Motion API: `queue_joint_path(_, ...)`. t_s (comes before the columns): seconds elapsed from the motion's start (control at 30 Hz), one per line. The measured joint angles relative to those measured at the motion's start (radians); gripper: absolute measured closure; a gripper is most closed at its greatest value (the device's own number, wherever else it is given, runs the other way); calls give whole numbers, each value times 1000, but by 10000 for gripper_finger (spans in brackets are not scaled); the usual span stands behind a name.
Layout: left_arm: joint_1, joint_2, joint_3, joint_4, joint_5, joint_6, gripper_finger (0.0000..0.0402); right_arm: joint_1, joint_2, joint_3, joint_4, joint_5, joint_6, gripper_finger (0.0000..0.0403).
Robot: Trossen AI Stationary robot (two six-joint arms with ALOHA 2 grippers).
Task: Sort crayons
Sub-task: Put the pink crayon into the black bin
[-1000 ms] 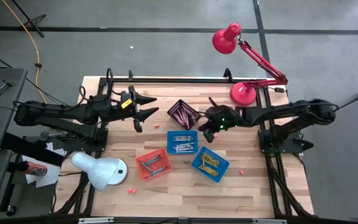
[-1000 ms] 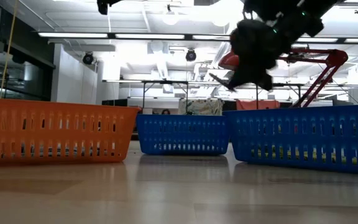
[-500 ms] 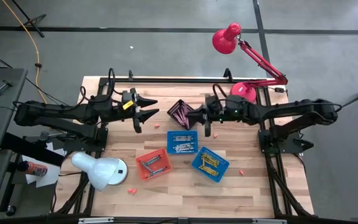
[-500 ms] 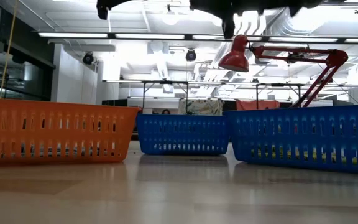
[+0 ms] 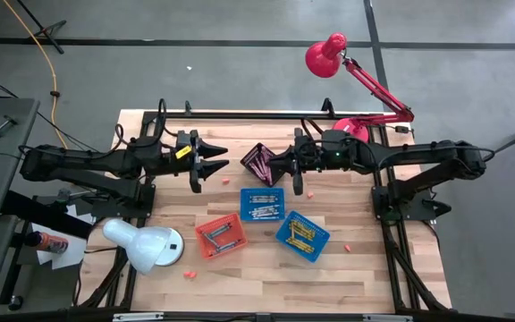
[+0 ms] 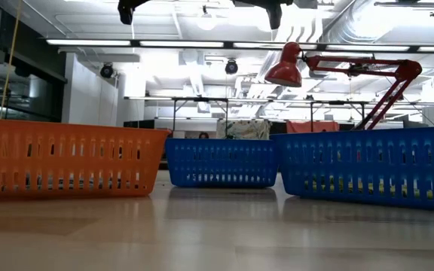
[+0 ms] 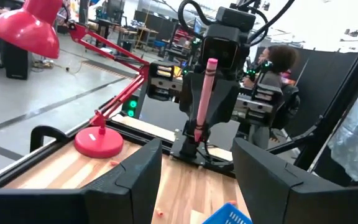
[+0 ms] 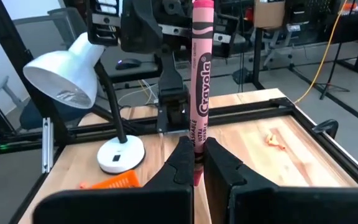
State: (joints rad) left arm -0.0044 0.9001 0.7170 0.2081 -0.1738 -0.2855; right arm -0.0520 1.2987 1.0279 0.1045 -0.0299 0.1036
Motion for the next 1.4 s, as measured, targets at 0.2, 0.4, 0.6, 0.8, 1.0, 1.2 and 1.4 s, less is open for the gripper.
queue_joint_path(0.2,0,0,0,-1,0,0,216,0,0,0,-19,0,0,402)
queue_joint_path(0.4,0,0,0,-1,0,33,216,0,0,0,-27,0,0,402)
queue_joint_path(0.6,0,0,0,-1,0,34,216,0,0,0,-38,0,1,402)
queue_joint_path(0.8,0,0,0,-1,0,34,216,0,0,0,-41,0,3,402)
queue_joint_path(1.0,0,0,0,-2,0,34,216,0,22,0,-58,9,49,402)
queue_joint_path(1.2,0,0,0,-5,0,34,216,-6,109,0,-79,18,136,402)
queue_joint_path(1.4,0,0,0,-5,-1,34,216,-80,230,101,-296,22,262,402)
